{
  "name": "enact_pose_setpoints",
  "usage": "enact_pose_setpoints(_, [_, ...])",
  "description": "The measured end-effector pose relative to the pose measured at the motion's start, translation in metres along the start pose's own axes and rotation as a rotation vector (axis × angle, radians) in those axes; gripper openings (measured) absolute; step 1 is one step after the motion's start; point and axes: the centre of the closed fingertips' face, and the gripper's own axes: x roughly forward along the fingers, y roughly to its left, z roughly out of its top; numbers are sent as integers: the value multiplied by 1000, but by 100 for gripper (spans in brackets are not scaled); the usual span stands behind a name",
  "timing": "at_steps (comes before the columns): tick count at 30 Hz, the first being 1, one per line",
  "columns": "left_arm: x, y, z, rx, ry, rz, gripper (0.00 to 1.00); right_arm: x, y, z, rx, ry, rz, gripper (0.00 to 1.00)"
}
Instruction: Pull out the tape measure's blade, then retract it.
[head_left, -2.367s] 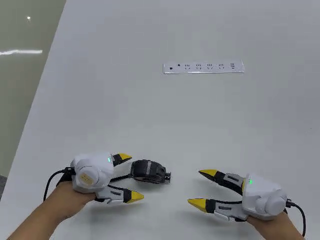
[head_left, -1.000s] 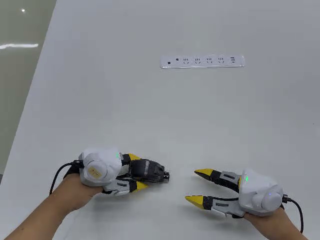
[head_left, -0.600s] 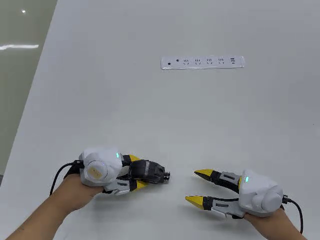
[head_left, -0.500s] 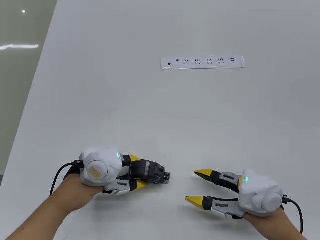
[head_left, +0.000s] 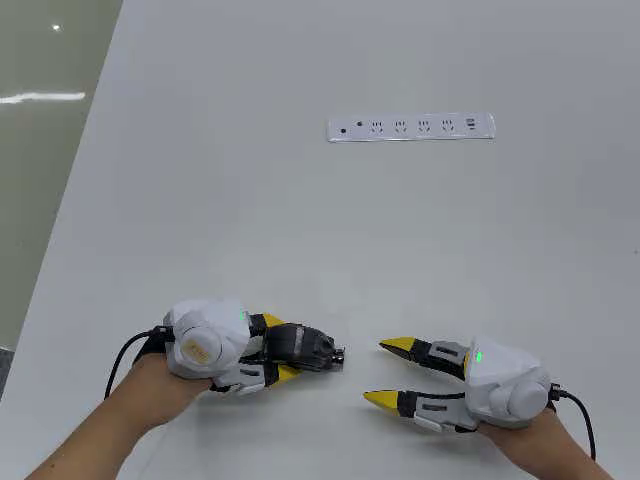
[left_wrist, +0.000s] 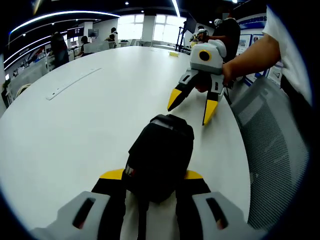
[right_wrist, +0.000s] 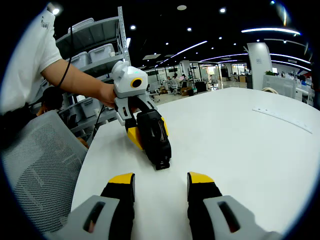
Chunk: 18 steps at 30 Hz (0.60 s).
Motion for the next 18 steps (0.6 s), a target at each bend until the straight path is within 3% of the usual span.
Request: enact_pose_setpoints(18, [1,1,-5,-20,23,5,35,27,-2,-3,-34,3,63,37])
